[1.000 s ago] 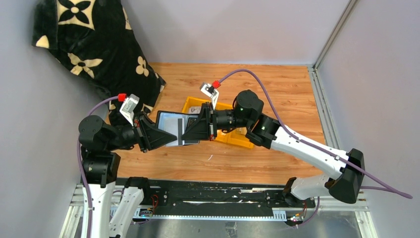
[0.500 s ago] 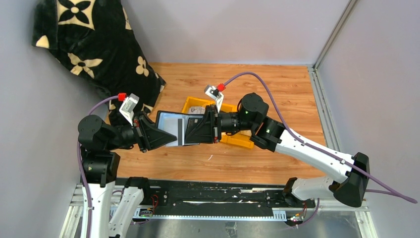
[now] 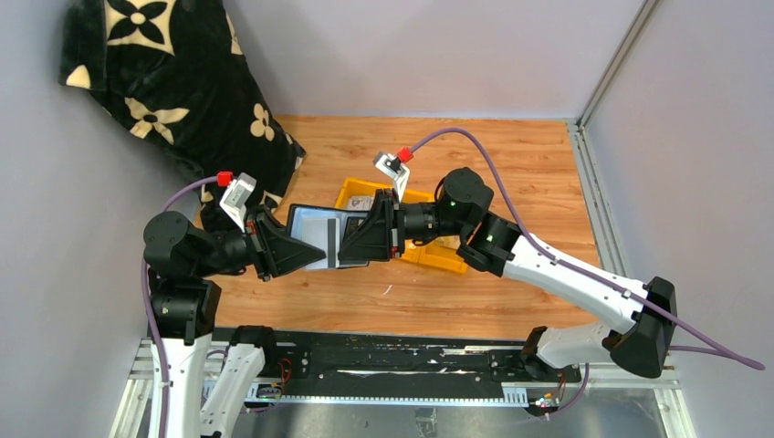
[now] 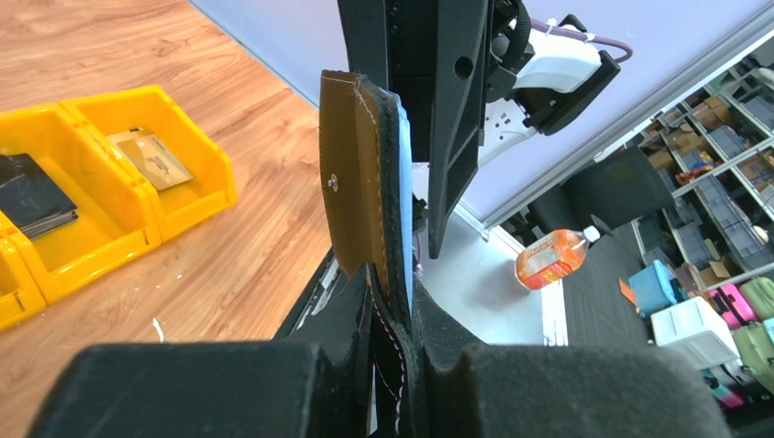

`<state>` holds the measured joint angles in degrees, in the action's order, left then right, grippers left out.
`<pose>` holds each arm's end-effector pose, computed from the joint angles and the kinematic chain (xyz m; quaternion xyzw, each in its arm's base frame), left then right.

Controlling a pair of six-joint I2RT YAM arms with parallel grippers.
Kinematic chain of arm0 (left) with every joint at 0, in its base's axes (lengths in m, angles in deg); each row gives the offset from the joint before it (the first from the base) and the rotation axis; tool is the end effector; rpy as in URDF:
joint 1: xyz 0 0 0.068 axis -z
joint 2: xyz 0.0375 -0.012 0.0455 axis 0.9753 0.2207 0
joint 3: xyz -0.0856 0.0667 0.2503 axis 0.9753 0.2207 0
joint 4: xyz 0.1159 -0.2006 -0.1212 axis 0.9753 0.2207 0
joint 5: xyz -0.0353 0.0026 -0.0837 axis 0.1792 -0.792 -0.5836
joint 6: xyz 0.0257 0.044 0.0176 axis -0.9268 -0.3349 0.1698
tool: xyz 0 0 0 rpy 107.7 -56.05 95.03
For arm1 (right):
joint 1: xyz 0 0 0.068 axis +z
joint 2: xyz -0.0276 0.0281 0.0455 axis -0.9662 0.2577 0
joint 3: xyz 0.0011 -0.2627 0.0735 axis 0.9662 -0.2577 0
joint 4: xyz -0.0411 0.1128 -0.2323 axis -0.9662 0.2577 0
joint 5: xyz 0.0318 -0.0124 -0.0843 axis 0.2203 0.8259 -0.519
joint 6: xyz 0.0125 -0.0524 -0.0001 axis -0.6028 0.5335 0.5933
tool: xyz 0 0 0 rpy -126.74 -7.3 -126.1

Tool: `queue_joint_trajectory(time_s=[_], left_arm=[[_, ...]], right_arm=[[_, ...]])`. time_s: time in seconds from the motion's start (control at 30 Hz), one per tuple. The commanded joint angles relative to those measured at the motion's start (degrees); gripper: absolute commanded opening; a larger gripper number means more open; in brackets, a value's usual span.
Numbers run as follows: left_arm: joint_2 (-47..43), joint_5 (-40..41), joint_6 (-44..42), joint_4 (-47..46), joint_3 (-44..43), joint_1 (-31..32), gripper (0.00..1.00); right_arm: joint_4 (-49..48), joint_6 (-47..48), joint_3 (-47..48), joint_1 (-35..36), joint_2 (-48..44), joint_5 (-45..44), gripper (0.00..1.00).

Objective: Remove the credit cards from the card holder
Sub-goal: Remove the credit card from the card holder.

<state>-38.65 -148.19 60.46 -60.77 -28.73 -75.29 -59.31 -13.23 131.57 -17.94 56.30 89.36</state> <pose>0.0798 -0.0362 0.4178 0.2116 0.6694 -0.5811 0.4116 0.1355 0.2546 0.4244 -0.3521 0.5406 0.7092 0.2844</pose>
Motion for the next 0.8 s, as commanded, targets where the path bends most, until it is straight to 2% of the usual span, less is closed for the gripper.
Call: queue_joint_trajectory(time_s=[0.0,0.2,0.33,0.6,0.7,0.77], left_arm=[[-0.47,0.3,-0.09,-0.49,-1.53,0.03,0.15],[-0.99,-0.06,-0.22,-0.47,-1.76,-0.01,0.19],[-0.72,-0.23,0.22,-0.56,-1.33,-0.01,0.24],[-0.63,-0.7,7.38,-6.6,-0.59,0.0,0.38],[-0.65,-0.67,9.58,-8.74,-0.09,0.01,0.38],[-0.65,-0.61,10.65,-9.75,-0.01,0.01,0.33]], right_arm=[[1.81,0.29,4.63,0.14,1.26,-1.93,0.22],[0.02,-0.56,4.56,0.32,2.05,-2.15,0.16],[-1.36,-0.8,3.33,0.36,1.06,-1.42,0.01],[-7.6,-2.55,-1.94,0.31,-1.8,-0.48,0.0],[-8.36,-2.93,-2.8,0.36,-2.14,-0.93,0.0],[-9.18,-3.24,-3.22,0.36,-2.24,-0.83,0.0]])
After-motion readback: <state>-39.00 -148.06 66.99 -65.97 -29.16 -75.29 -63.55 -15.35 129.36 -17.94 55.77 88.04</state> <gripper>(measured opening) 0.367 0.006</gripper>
